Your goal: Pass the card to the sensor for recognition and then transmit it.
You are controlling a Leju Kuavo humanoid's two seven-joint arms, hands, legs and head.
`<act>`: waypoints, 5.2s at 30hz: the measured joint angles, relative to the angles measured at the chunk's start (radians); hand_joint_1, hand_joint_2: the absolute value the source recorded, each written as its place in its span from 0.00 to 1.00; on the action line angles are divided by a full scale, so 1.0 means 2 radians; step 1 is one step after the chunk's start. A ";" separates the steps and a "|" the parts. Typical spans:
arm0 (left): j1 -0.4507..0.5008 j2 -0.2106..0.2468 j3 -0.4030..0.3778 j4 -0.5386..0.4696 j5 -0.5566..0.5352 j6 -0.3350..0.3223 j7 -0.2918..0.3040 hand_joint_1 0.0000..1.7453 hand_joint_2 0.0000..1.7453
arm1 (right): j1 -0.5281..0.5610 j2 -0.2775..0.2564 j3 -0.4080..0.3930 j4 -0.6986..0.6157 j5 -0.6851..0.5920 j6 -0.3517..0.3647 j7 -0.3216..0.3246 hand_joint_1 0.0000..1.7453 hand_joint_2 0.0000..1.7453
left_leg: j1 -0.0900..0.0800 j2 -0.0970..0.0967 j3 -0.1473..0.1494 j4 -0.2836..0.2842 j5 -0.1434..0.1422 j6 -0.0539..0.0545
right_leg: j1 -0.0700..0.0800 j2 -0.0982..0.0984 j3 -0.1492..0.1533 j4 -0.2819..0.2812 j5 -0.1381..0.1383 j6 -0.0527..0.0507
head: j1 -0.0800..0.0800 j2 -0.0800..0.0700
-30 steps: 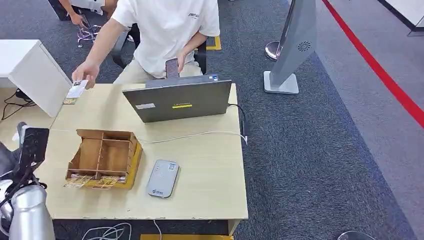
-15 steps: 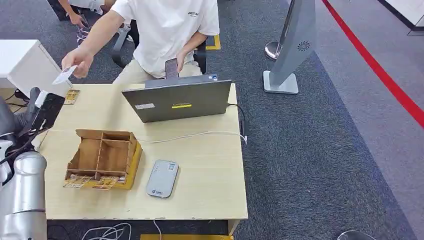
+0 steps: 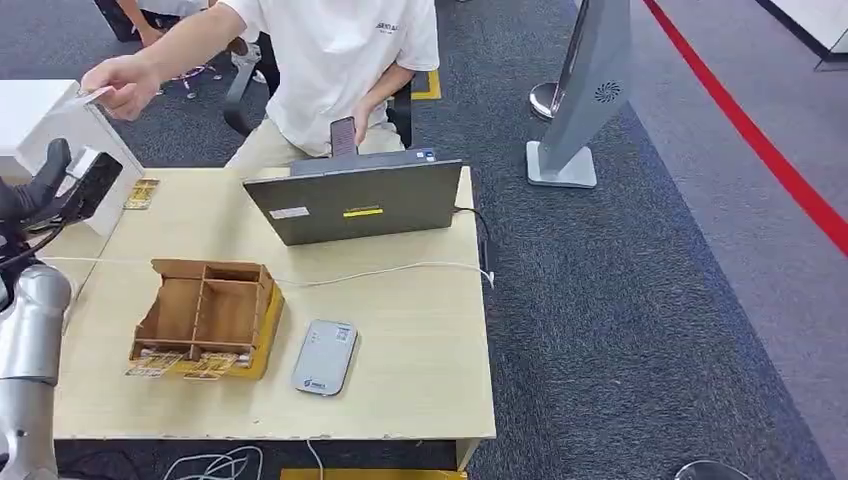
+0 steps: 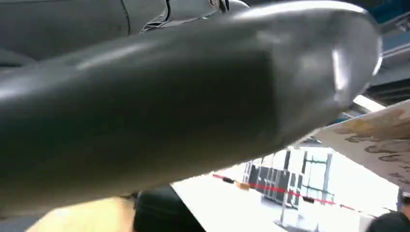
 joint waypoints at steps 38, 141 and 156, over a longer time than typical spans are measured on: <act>-0.051 -0.003 -0.007 0.128 -0.058 0.018 0.034 0.00 1.00 | -0.022 0.011 -0.014 0.029 0.087 0.008 -0.037 0.00 1.00 | 0.000 0.000 0.000 0.000 0.000 0.000 | 0.000 0.000 0.000 0.000 0.000 0.000 | 0.000 0.000; 0.271 -0.183 -0.234 0.007 -0.094 0.063 0.035 1.00 1.00 | 0.037 -0.006 0.105 0.011 0.009 -0.009 0.023 0.00 1.00 | 0.000 0.000 -0.001 0.000 0.000 0.001 | 0.000 -0.001 0.000 -0.001 0.000 0.001 | 0.000 0.000; 0.250 -0.185 -0.234 0.043 -0.096 0.063 0.055 1.00 1.00 | 0.044 -0.010 0.128 0.010 -0.010 -0.014 0.040 0.00 1.00 | 0.000 -0.001 -0.001 0.000 0.000 0.001 | 0.000 -0.001 0.000 -0.001 0.000 0.001 | 0.000 0.000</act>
